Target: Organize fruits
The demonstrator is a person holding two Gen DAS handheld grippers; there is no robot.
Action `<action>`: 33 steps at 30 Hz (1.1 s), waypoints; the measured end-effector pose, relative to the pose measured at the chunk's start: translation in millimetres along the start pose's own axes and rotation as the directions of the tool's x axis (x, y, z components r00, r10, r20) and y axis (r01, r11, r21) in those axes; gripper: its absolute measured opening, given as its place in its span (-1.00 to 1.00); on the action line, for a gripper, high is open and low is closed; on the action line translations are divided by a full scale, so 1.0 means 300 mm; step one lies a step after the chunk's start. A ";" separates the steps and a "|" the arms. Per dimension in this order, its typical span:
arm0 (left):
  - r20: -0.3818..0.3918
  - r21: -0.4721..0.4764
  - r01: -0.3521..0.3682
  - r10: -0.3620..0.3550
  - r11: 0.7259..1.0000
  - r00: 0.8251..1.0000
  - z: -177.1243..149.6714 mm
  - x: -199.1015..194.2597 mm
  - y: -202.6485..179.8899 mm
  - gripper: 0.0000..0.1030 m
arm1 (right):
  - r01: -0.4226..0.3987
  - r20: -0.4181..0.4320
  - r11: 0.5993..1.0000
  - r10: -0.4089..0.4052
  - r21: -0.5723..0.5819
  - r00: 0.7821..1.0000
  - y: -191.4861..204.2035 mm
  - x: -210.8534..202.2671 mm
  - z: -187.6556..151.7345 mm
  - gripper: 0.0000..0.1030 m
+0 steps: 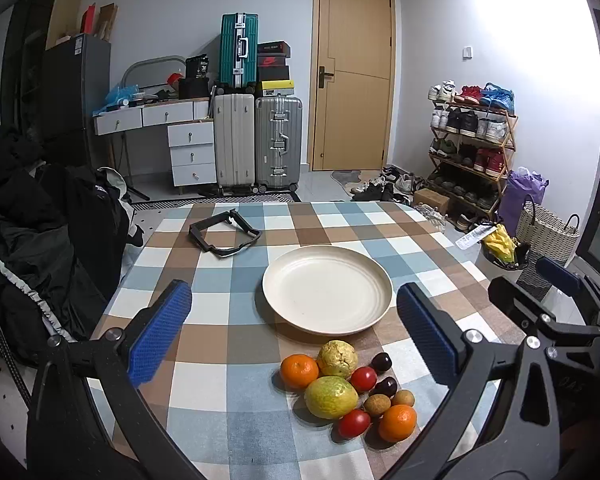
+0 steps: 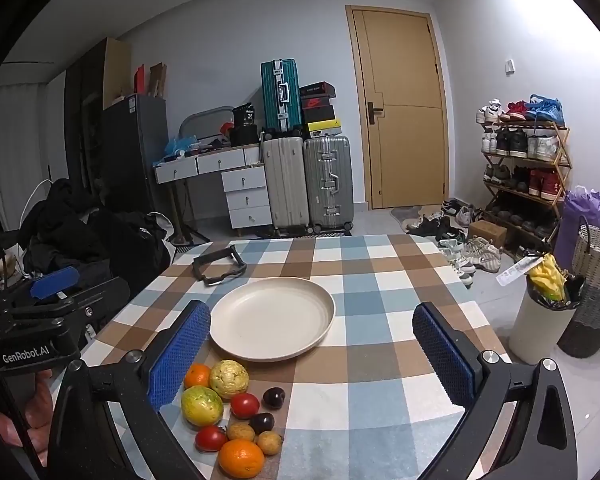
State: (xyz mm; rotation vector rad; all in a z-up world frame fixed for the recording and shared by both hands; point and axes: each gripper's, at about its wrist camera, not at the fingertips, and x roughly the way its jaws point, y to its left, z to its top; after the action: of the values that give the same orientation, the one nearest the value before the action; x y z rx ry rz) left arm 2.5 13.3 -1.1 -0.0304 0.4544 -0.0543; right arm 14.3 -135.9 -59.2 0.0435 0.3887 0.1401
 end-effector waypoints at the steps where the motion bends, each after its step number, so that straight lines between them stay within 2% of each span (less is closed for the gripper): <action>1: 0.000 -0.001 -0.002 0.002 1.000 1.000 0.001 -0.001 0.002 0.99 | 0.001 0.000 1.000 -0.001 0.002 1.000 -0.002 -0.002 0.002 1.00; 33: -0.002 -0.024 0.002 -0.002 1.000 1.000 -0.050 0.029 0.006 0.99 | -0.013 0.020 1.000 0.013 -0.004 1.000 0.017 -0.024 -0.004 1.00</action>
State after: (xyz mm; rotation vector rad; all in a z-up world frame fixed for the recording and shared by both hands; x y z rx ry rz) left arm 3.9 14.3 -18.6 -0.0544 0.4566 -0.0509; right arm 6.4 -132.0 -57.3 0.0435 0.3679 0.1527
